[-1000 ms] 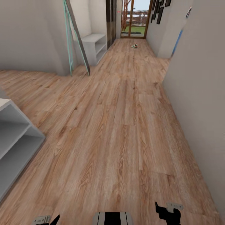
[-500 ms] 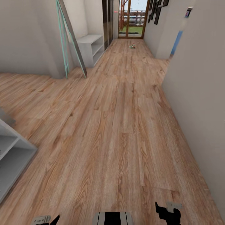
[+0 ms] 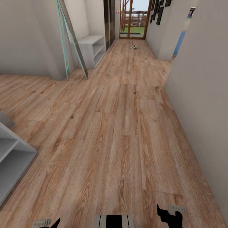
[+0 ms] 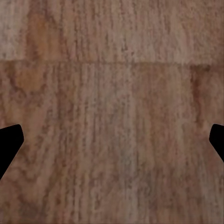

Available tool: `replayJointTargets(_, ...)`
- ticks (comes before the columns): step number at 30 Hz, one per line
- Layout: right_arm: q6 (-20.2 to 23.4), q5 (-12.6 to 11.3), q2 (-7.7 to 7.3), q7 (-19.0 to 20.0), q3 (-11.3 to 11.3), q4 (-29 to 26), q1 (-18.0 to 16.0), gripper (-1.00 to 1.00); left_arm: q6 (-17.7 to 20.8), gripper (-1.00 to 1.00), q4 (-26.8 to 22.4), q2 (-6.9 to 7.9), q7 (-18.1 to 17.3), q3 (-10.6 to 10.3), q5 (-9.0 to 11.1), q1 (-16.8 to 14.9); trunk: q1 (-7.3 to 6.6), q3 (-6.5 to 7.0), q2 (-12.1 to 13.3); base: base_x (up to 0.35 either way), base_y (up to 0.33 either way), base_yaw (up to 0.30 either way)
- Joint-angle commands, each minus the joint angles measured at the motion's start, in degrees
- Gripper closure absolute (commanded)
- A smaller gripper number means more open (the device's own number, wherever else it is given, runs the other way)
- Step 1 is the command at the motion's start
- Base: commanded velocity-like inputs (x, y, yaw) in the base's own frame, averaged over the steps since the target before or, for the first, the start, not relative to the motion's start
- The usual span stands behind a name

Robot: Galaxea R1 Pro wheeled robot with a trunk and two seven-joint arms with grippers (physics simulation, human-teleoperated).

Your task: Pick up the two gym shoes and the two sandals from the corridor floor and place them onto the hallstand (shoe rack) in the corridor, making sure they are on the rack and not on the floor. Arrange them so the two gym shoes are next to each other and the two sandals are next to each other.

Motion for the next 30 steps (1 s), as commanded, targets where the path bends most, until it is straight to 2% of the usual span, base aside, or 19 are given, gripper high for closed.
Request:
replayJointTargets(1,-0.19,0.11,0.03,-0.02,-0.24,0.05,-0.03,-1.00,0.09,-1.00,0.09,0.02,-0.46,-0.01,0.61,-0.03,-0.01,-0.04,-0.01,0.000,0.000,0.000)
replayJointTargets(15,-0.26,0.10,0.13,-0.04,-0.23,0.06,0.13,-1.00,0.01,-1.00,0.10,0.02,-0.03,0.19,0.82,0.05,-0.01,0.66,-0.01,0.000,0.000,0.000)
replayJointTargets(30,-0.34,0.27,0.30,0.08,-0.21,0.13,0.90,-1.00,-4.16,-1.00,0.32,-0.99,4.79,0.14,0.72,0.22,-0.01,1.99,-0.01,0.000,0.000,-0.001)
